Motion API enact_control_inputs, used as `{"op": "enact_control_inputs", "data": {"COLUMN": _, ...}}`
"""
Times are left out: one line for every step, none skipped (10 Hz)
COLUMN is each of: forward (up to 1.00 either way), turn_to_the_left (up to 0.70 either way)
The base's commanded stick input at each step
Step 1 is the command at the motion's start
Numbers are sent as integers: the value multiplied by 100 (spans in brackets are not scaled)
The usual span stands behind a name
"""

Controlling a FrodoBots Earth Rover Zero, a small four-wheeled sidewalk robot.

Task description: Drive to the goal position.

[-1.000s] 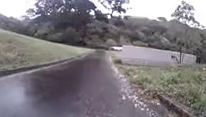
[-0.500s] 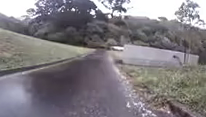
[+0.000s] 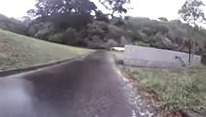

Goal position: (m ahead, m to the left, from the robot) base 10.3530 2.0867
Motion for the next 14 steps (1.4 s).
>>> {"op": "enact_control_inputs", "data": {"forward": 45, "turn_to_the_left": 2}}
{"op": "enact_control_inputs", "data": {"forward": 45, "turn_to_the_left": 2}}
{"op": "enact_control_inputs", "data": {"forward": 45, "turn_to_the_left": 2}}
{"op": "enact_control_inputs", "data": {"forward": 45, "turn_to_the_left": 2}}
{"op": "enact_control_inputs", "data": {"forward": 45, "turn_to_the_left": 2}}
{"op": "enact_control_inputs", "data": {"forward": 45, "turn_to_the_left": 2}}
{"op": "enact_control_inputs", "data": {"forward": 45, "turn_to_the_left": 2}}
{"op": "enact_control_inputs", "data": {"forward": 45, "turn_to_the_left": 2}}
{"op": "enact_control_inputs", "data": {"forward": 45, "turn_to_the_left": 2}}
{"op": "enact_control_inputs", "data": {"forward": 45, "turn_to_the_left": 2}}
{"op": "enact_control_inputs", "data": {"forward": 45, "turn_to_the_left": 3}}
{"op": "enact_control_inputs", "data": {"forward": 45, "turn_to_the_left": 2}}
{"op": "enact_control_inputs", "data": {"forward": 45, "turn_to_the_left": 2}}
{"op": "enact_control_inputs", "data": {"forward": 45, "turn_to_the_left": 2}}
